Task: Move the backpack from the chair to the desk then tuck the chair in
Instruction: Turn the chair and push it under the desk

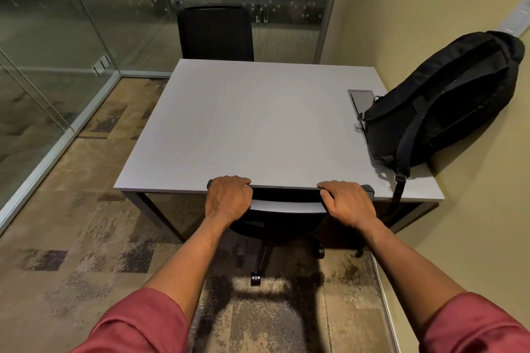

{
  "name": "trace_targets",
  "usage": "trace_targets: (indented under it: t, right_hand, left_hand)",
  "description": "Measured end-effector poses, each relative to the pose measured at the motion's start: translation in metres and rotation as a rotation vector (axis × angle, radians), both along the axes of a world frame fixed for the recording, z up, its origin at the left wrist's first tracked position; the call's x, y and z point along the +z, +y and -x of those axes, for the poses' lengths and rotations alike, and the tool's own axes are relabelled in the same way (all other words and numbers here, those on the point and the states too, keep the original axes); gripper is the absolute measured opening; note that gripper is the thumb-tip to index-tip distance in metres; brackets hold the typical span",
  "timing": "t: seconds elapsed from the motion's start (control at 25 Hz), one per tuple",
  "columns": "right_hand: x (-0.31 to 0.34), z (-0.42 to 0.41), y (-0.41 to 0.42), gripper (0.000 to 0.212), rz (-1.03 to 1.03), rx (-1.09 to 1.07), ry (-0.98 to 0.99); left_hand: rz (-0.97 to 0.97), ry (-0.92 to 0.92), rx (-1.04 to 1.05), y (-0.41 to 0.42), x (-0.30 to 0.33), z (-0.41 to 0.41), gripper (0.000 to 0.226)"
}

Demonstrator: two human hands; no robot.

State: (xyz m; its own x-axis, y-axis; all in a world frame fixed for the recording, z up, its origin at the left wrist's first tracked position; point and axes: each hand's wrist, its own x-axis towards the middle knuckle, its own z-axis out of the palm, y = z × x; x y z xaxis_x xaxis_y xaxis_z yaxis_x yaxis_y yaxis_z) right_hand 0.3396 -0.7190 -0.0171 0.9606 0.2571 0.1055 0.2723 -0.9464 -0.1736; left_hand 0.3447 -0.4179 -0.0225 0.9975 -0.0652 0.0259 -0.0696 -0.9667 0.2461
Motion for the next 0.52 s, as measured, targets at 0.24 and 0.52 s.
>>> trace_targets:
  t: [0.24, 0.52]
  right_hand:
    - [-0.0013, -0.0012, 0.0002, 0.044, 0.000, -0.001, 0.005]
    - [-0.0003, -0.0017, -0.0015, 0.040, -0.028, -0.034, 0.027]
  left_hand:
    - [-0.011, 0.004, -0.005, 0.0011, -0.0009, -0.0032, 0.054]
    - [-0.017, 0.015, -0.031, -0.0016, 0.0023, -0.0036, 0.053]
